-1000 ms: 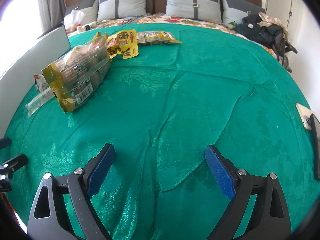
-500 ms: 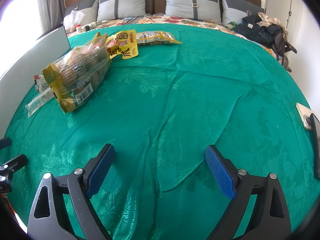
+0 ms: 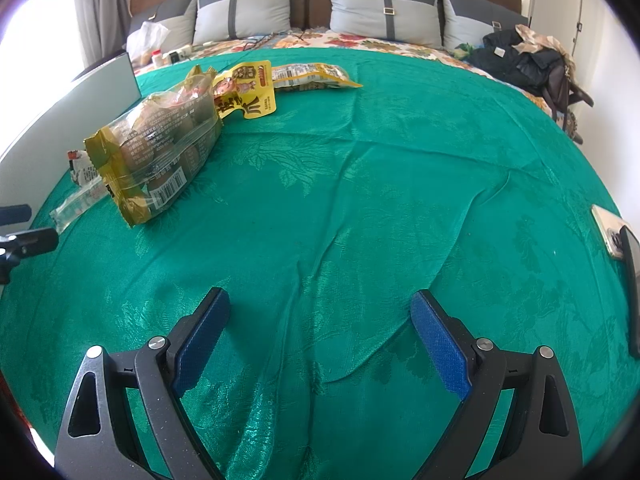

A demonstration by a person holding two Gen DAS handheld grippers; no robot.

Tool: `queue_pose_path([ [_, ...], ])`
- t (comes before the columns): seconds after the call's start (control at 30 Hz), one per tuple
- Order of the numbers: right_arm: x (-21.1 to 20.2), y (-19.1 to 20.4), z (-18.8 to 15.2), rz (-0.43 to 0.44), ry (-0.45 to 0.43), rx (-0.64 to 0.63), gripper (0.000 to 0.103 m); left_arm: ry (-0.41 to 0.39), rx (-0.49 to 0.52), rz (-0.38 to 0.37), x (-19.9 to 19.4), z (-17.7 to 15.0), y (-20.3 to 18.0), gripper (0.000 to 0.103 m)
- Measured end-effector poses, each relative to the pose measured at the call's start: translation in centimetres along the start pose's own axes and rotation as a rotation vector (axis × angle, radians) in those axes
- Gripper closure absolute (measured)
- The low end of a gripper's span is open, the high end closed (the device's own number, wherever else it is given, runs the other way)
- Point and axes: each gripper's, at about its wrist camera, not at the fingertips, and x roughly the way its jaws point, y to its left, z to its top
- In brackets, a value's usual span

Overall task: Organize snacks
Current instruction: 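Grasp the long clear tube pack with the left tool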

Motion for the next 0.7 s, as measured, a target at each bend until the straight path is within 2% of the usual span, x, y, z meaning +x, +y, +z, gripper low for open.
queue_pose_path([
  [0.03,0.0,0.0,0.0,0.000,0.000,0.000,0.009,0.012,0.009,-0.017,0.5,0.4,-0.3,0.030],
  [0.07,0.0,0.0,0.0,0.000,0.000,0.000,0.009,0.030,0.017,-0.044,1.0,0.7,-0.6,0.043],
  [0.1,0.0,0.0,0.0,0.000,0.000,0.000,0.009,0.047,0.023,-0.058,1.4,0.7,-0.9,0.070],
  [0.13,0.0,0.0,0.0,0.000,0.000,0.000,0.009,0.027,0.020,-0.091,1.0,0.7,-1.1,0.077],
  [0.23,0.0,0.0,0.0,0.000,0.000,0.000,0.009,0.027,0.014,-0.110,0.2,-0.6,-2.1,0.083],
  [0.47,0.0,0.0,0.0,-0.001,0.000,0.001,0.009,0.068,-0.046,-0.197,-3.3,-7.3,-3.2,0.083],
  [0.5,0.0,0.0,0.0,-0.001,-0.001,0.001,0.009,0.066,-0.050,-0.197,-3.6,-7.7,-3.3,0.079],
  [0.57,0.0,0.0,0.0,-0.002,-0.001,0.001,0.009,0.065,-0.060,-0.200,-3.7,-7.7,-3.5,0.054],
  [0.6,0.0,0.0,0.0,-0.001,-0.001,0.001,0.009,0.057,-0.064,-0.190,-3.6,-7.4,-3.5,0.037],
  [0.63,0.0,0.0,0.0,0.000,-0.001,0.001,0.009,0.041,-0.070,-0.166,-3.5,-7.1,-3.6,0.031],
  [0.7,0.0,0.0,0.0,0.000,-0.001,0.001,0.009,0.024,-0.071,-0.137,-2.7,-6.6,-3.8,0.030],
])
